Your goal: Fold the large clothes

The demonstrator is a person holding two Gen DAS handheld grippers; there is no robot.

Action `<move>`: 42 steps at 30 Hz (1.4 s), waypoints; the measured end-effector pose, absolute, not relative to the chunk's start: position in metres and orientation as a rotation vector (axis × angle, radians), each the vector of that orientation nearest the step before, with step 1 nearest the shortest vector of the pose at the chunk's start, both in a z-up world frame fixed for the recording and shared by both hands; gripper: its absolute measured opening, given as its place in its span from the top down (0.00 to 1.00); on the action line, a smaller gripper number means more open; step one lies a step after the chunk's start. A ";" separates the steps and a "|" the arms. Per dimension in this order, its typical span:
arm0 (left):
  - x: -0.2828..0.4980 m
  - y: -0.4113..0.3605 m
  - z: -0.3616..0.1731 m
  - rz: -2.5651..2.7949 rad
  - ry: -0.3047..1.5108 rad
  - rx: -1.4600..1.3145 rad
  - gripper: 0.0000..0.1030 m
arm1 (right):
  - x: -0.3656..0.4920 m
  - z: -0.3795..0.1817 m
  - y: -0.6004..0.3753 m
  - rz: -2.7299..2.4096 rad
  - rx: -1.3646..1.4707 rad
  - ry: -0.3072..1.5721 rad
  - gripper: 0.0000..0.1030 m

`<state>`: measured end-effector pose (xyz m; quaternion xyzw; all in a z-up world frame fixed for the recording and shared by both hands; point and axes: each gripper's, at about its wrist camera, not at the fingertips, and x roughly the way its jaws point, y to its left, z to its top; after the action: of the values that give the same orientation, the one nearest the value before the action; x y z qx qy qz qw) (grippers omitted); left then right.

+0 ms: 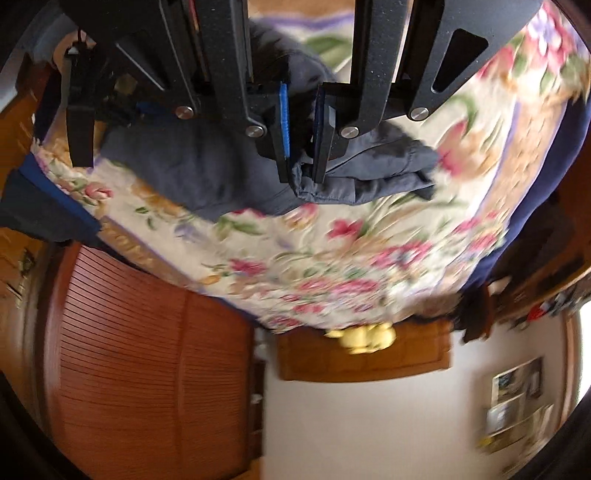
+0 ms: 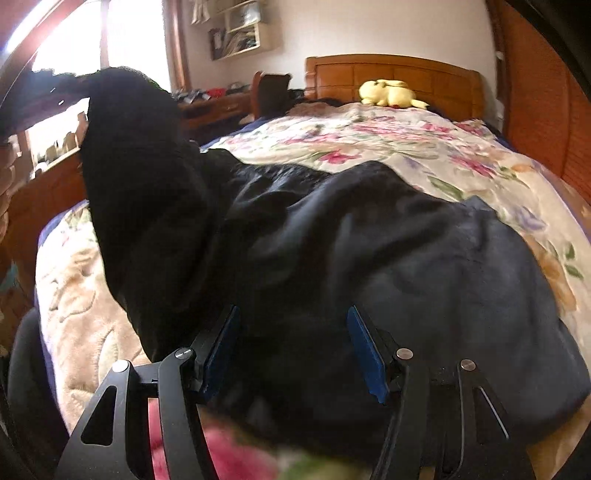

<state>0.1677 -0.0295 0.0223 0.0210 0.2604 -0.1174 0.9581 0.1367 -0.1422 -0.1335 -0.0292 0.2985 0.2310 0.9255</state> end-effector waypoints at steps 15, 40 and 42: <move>0.207 -0.218 -0.015 -0.579 0.654 0.186 0.90 | 0.081 -0.109 -0.273 0.185 0.069 0.477 0.40; 0.144 -0.105 -0.013 -0.372 0.618 0.098 0.69 | 0.102 -0.118 -0.255 0.191 0.028 0.551 0.40; 0.143 -0.092 -0.020 -0.334 0.629 0.099 0.69 | 0.103 -0.117 -0.255 0.194 0.026 0.551 0.40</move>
<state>0.1430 -0.0916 -0.0202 0.0484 0.3075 -0.1633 0.9362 0.1025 -0.2548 -0.1174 0.0130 0.2714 0.0957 0.9576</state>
